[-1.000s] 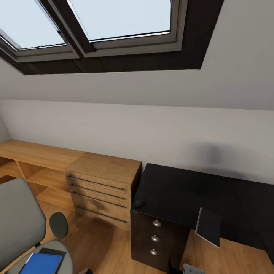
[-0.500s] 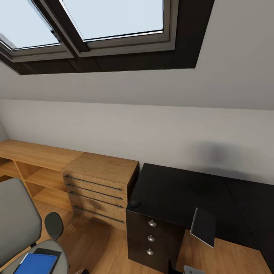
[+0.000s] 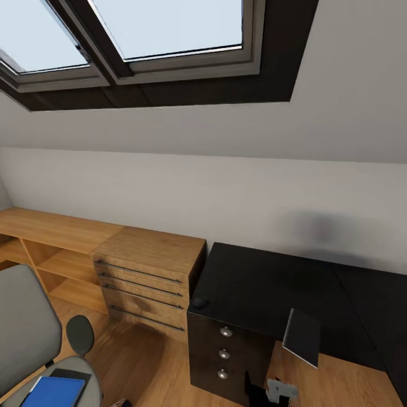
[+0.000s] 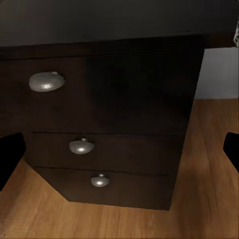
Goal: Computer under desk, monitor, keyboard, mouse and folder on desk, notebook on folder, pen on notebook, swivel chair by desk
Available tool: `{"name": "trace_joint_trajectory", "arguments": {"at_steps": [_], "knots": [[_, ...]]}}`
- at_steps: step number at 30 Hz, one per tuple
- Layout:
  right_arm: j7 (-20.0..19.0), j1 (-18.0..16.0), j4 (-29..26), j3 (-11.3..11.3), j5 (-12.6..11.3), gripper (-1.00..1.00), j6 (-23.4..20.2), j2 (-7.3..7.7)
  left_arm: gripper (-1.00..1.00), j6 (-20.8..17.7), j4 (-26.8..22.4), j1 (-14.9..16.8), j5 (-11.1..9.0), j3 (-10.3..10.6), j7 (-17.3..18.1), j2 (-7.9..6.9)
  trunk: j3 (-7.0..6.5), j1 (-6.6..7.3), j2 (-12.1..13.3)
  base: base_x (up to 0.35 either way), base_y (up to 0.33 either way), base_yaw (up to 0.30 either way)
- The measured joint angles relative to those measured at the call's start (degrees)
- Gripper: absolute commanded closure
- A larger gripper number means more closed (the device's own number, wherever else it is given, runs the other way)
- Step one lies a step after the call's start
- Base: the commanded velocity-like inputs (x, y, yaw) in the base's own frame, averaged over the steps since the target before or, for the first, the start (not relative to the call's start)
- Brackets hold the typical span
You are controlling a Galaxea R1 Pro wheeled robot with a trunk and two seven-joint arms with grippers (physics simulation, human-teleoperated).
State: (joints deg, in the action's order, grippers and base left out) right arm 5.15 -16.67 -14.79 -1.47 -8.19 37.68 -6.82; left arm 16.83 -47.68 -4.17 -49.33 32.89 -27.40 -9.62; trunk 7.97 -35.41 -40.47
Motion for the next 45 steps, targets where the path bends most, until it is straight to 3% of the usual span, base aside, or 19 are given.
{"name": "trace_joint_trajectory", "arguments": {"at_steps": [2,3,8,9,10,11,13,16,24,29,34,36,45], "knots": [[0.1,0.0,-3.5,0.0,0.2,-1.0,-1.0,-0.71,-1.0,-0.2,-3.2,0.0,0.7,0.0,-0.1,0.13,-0.01,0.0,0.0,0.0,0.0,0.0],[0.2,-0.1,-8.0,-0.1,0.5,-1.0,-5.2,-1.44,-1.0,-1.1,-7.8,0.0,2.3,-0.1,-0.9,0.16,-0.02,0.0,0.0,0.0,0.0,0.0],[0.2,-0.1,-8.2,0.0,0.4,-1.0,-5.3,-1.45,-1.0,-1.1,-8.2,0.0,2.2,-0.2,-0.9,0.15,0.0,0.0,0.0,0.0,0.0,0.0],[0.3,-0.2,-10.0,0.0,0.4,-1.0,-8.4,-1.67,-1.0,-2.2,-10.8,0.0,3.1,-0.2,-1.6,0.17,0.0,0.0,0.0,0.0,0.0,0.0],[0.3,-2.3,-12.2,0.1,-0.3,-1.0,-16.3,-1.7,-1.0,-8.0,-16.0,0.1,3.8,-1.6,-4.3,0.66,-0.02,0.0,0.0,0.0,0.0,0.0],[0.3,-6.3,-15.3,0.2,-2.0,-1.0,-28.6,-1.73,-1.0,-16.4,-24.0,0.7,4.2,-4.0,-8.2,1.59,-0.01,0.0,0.0,0.0,0.0,0.0],[0.3,-14.0,-19.0,0.4,-5.4,-1.0,-46.7,-1.78,-1.0,-28.7,-35.1,4.2,5.1,-8.6,-12.9,3.42,-0.04,0.0,0.0,0.0,0.0,0.0],[2.4,-20.3,-20.6,0.8,-7.1,-1.0,-58.1,-1.65,-1.0,-37.6,-39.8,9.1,5.2,-11.1,-14.9,4.59,-0.04,0.0,0.0,0.0,0.0,0.0],[6.7,-21.4,-20.6,1.2,-7.2,-1.0,-57.4,-1.48,-1.0,-39.1,-39.8,10.0,5.5,-11.2,-15.2,4.78,-0.02,0.0,0.0,0.0,0.0,0.0],[7.1,-21.4,-20.6,1.1,-7.2,-1.0,-57.2,-1.44,-1.0,-39.2,-39.8,10.0,5.6,-11.0,-15.1,4.76,-0.02,0.01,0.0,0.084,0.0,0.0],[7.3,-21.4,-20.5,1.1,-7.1,-1.0,-57.1,-1.44,-1.0,-39.2,-39.8,10.0,5.5,-8.3,-15.2,4.76,-0.01,0.03,0.0,0.279,-0.01,0.115],[7.2,-21.4,-20.5,1.1,-7.0,-1.0,-57.0,-1.37,-1.0,-39.2,-39.8,10.0,5.6,-5.9,-15.3,4.76,-0.01,0.02,0.0,0.147,-0.029,0.246],[7.2,-21.4,-20.2,1.1,-6.9,-1.0,-56.9,-1.27,-1.0,-39.2,-39.7,10.0,5.5,-5.6,-15.5,4.67,0.04,0.0,0.0,0.023,-0.005,0.258]]}}
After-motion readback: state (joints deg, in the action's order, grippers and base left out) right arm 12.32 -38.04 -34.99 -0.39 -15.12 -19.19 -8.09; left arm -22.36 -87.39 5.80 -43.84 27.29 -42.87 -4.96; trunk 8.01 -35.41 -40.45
